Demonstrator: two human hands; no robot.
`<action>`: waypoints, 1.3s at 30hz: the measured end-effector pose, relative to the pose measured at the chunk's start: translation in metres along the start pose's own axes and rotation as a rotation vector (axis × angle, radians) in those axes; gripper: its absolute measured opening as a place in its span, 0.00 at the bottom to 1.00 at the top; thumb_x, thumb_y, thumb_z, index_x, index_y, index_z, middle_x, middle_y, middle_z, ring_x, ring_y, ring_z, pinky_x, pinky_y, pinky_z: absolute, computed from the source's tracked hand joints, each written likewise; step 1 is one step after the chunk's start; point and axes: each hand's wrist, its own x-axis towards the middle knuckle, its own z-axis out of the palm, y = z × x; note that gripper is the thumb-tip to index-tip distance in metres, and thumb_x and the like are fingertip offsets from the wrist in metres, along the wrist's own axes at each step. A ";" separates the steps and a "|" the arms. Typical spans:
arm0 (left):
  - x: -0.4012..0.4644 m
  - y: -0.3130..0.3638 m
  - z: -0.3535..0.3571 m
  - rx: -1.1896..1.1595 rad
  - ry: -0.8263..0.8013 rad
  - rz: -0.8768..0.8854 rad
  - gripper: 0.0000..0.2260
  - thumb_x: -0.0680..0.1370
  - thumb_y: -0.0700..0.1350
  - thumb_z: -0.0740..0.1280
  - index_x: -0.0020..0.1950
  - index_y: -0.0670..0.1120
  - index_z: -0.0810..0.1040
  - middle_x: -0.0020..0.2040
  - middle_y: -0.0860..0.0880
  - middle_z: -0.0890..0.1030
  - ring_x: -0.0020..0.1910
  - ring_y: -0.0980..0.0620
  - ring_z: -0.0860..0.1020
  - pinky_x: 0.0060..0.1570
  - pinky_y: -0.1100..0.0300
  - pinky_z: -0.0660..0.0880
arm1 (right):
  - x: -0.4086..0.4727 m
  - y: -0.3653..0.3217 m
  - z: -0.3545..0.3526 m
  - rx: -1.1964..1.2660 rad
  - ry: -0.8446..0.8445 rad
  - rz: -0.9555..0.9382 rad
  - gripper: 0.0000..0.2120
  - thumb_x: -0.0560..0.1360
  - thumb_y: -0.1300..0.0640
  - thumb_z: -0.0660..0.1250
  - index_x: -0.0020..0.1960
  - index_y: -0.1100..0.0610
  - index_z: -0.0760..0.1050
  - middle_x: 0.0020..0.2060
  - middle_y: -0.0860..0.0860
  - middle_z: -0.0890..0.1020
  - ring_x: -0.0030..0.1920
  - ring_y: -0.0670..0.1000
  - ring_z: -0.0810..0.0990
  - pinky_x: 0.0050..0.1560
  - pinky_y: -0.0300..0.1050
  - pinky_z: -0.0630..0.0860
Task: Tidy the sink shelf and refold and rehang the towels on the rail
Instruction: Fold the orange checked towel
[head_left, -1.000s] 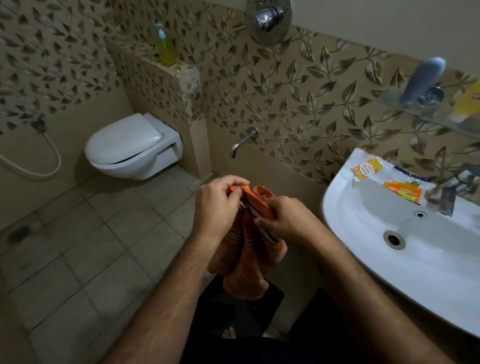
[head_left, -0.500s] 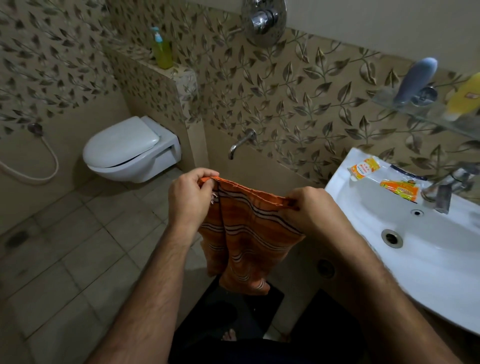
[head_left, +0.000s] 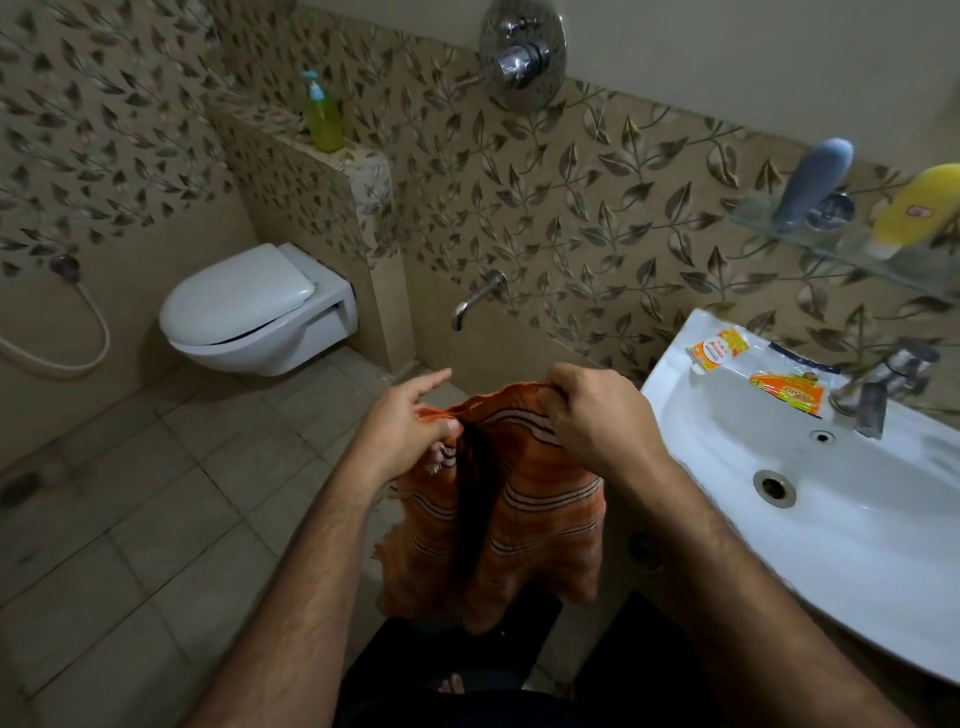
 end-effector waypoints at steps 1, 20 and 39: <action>-0.004 0.005 0.003 -0.039 -0.050 0.028 0.31 0.74 0.35 0.72 0.74 0.54 0.68 0.40 0.43 0.84 0.29 0.53 0.80 0.35 0.62 0.79 | 0.001 -0.001 0.000 -0.020 -0.010 -0.011 0.10 0.78 0.50 0.59 0.44 0.54 0.75 0.39 0.52 0.81 0.44 0.57 0.78 0.38 0.49 0.73; 0.020 0.018 0.055 0.027 -0.206 0.207 0.14 0.76 0.37 0.69 0.42 0.57 0.83 0.40 0.58 0.84 0.41 0.61 0.82 0.42 0.63 0.75 | -0.004 -0.002 -0.013 -0.123 -0.191 -0.198 0.07 0.79 0.51 0.61 0.45 0.50 0.75 0.37 0.49 0.78 0.41 0.53 0.78 0.38 0.46 0.72; 0.017 0.050 0.031 0.182 0.157 0.137 0.12 0.73 0.35 0.67 0.47 0.50 0.84 0.33 0.58 0.81 0.27 0.62 0.80 0.33 0.68 0.77 | 0.007 0.043 0.013 0.806 -0.077 0.222 0.60 0.56 0.45 0.80 0.79 0.47 0.50 0.59 0.52 0.75 0.59 0.49 0.76 0.59 0.44 0.73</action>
